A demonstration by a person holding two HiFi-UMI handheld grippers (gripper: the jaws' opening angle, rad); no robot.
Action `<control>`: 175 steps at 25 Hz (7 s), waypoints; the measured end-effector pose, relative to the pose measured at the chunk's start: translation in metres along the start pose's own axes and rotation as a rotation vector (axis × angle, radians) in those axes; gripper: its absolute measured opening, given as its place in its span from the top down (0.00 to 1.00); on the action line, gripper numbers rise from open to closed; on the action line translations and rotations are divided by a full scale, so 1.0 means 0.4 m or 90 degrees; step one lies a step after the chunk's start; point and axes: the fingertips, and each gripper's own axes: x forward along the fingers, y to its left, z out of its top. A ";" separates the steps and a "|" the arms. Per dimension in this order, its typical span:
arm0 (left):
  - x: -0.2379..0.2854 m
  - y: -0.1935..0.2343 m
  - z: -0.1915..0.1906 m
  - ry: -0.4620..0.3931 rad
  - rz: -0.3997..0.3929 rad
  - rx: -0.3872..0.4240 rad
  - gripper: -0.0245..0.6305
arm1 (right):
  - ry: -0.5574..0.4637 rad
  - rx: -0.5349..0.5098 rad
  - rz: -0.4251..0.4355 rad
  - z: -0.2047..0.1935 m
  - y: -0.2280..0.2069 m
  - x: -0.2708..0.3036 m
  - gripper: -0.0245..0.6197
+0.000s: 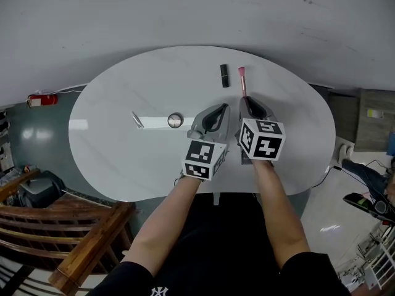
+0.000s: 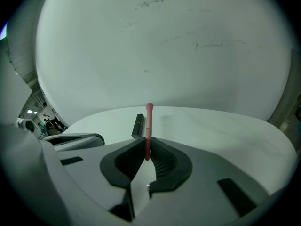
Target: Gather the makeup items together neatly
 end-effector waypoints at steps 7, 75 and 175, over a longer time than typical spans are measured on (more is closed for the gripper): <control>0.041 0.039 -0.011 0.011 0.015 -0.016 0.95 | 0.021 0.003 0.016 0.013 -0.004 0.075 0.89; -0.279 0.147 -0.015 -0.048 0.056 -0.018 0.95 | -0.067 -0.067 0.137 -0.025 0.372 -0.114 0.94; 0.063 0.212 -0.010 0.073 0.119 0.128 0.63 | -0.104 -0.077 0.118 0.085 0.154 -0.030 0.94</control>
